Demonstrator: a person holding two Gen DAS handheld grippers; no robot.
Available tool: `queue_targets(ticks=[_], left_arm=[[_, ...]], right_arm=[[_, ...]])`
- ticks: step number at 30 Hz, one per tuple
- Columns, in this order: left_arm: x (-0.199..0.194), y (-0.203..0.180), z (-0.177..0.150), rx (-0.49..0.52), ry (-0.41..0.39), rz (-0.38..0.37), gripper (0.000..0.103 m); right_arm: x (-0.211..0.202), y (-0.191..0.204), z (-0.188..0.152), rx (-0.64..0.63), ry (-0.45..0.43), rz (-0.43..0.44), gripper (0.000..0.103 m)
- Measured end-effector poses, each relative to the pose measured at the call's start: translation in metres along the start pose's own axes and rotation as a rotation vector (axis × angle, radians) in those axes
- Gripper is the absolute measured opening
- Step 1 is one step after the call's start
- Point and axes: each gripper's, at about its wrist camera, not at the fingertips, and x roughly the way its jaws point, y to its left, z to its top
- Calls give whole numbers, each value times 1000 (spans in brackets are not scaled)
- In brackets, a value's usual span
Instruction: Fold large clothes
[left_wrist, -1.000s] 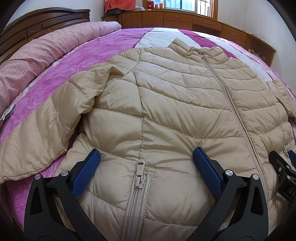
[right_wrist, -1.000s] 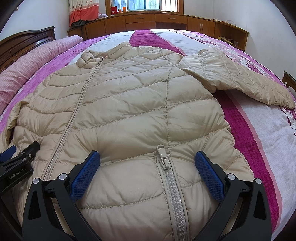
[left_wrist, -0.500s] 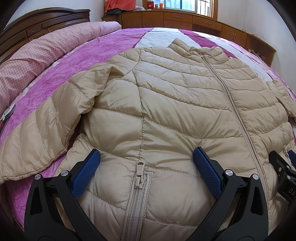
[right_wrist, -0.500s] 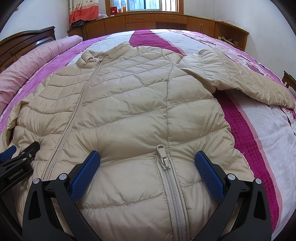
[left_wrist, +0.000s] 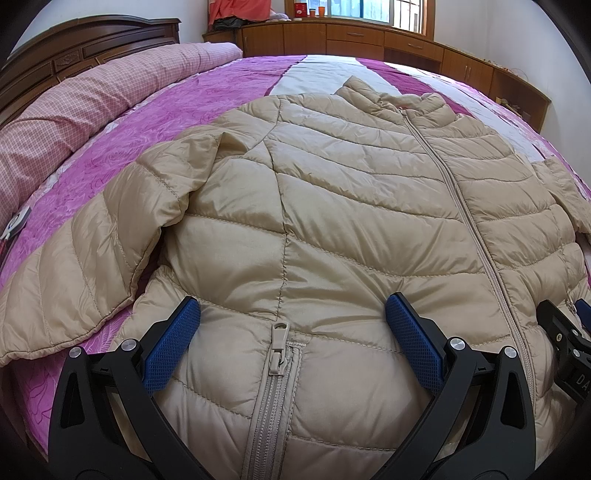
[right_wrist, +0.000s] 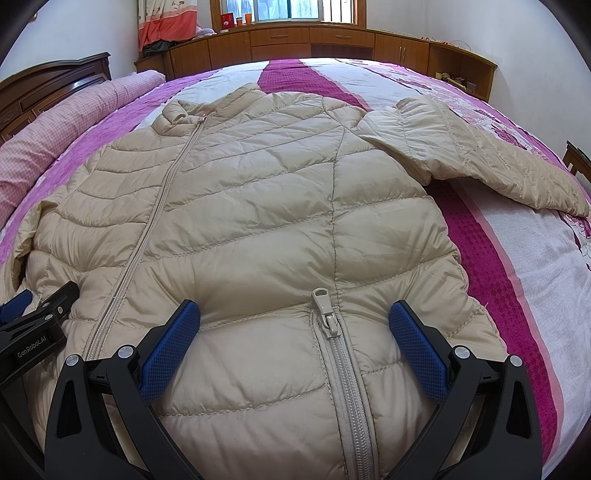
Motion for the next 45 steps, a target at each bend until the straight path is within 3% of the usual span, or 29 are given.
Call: queue_targets(ticks=[45], left_arm=[[0,0,0,1,0,1,100]], right_arm=[[2,1,1,-1,2,4,98]])
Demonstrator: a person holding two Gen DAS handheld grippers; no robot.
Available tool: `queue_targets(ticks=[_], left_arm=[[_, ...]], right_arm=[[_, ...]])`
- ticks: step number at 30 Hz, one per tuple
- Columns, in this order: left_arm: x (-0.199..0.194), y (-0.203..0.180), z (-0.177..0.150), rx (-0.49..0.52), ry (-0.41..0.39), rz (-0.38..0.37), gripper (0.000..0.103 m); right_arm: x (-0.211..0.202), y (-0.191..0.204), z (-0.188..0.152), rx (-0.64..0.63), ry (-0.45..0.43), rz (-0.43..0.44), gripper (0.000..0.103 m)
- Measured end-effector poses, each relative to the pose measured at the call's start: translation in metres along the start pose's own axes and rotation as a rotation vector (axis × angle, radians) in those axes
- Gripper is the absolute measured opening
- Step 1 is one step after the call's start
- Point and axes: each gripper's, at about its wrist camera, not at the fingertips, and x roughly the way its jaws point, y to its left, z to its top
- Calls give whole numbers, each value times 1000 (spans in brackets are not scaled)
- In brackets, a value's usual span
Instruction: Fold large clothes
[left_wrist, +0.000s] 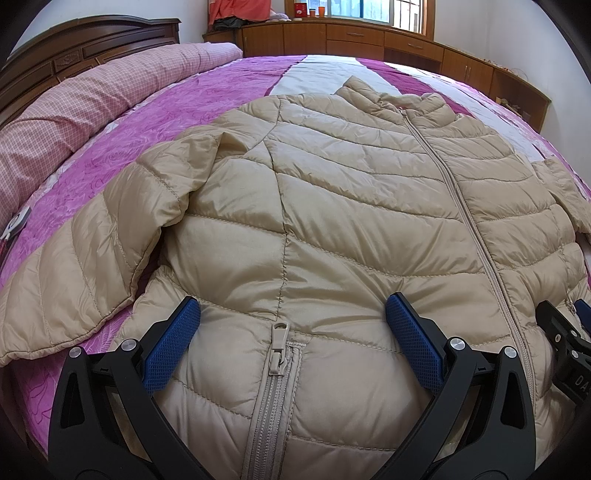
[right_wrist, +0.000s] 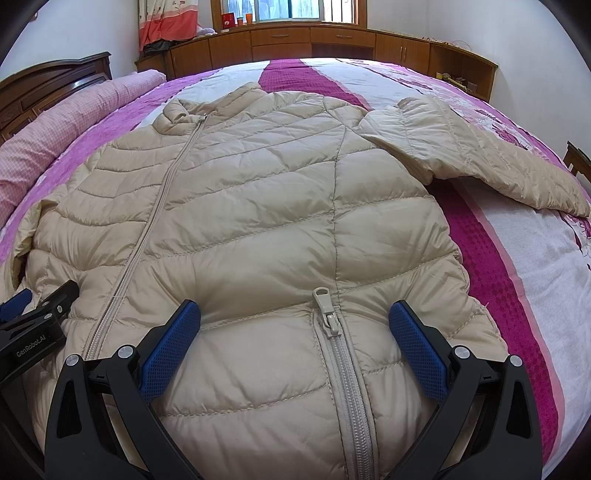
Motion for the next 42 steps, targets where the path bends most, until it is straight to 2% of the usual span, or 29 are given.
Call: queue_targets(ticks=[19,26,29,34,38,42], left_arm=[[0,0,0,-1,4,0,100],[1,0,0,-1,2,0,100],[1,-1,1,2,2,3,100],[1,-3,2,9,17,13,100],[-23,0,2,2,72,-12,100],[-68,-3,-6,12,53,2,100]], right_arm=[[0,0,0,-2,-1,-3,98],[1,-1,4,-3,42,6,98],[-10,-3,2,15,75,29,98],[-34,-1,-10,20,69,23,98],[-53,2,-14,21,71,45,98],[-76,8,-15,-3,38,63,98]])
